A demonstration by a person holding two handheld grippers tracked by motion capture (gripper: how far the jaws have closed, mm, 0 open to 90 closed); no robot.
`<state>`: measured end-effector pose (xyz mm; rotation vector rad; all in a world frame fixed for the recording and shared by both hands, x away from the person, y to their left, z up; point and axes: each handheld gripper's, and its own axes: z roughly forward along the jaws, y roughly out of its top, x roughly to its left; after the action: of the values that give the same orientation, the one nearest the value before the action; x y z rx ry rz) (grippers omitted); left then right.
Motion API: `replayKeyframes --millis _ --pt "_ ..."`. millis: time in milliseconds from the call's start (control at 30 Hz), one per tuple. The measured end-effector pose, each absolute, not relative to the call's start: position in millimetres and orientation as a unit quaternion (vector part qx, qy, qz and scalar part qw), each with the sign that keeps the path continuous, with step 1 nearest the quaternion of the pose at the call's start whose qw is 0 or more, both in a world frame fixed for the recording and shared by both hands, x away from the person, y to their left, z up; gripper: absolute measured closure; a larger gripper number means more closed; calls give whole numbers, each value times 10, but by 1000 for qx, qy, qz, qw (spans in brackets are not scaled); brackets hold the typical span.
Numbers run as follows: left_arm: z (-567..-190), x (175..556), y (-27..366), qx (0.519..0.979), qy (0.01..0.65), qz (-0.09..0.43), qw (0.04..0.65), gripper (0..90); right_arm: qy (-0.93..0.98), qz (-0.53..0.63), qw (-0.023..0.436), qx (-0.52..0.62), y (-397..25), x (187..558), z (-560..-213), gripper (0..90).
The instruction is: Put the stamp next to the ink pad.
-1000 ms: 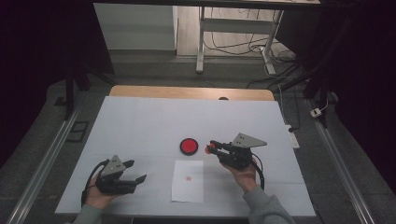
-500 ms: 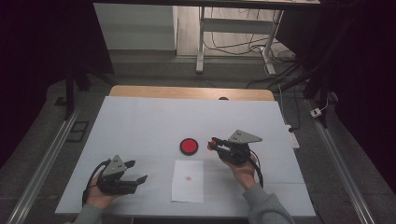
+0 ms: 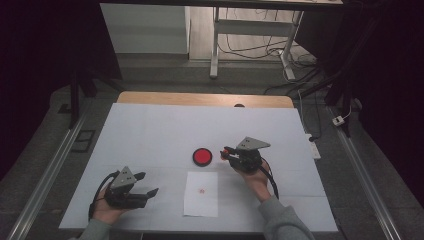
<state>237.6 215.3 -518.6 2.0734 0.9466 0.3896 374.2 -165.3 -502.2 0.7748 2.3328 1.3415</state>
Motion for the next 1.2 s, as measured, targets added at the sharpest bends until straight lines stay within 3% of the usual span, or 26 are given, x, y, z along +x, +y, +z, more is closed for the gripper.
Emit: replayKeyframes --millis 1200 --pt "-5198 2387 2158 823 373 151 401 265 846 433 152 273 -1561 3841 -5296 721"
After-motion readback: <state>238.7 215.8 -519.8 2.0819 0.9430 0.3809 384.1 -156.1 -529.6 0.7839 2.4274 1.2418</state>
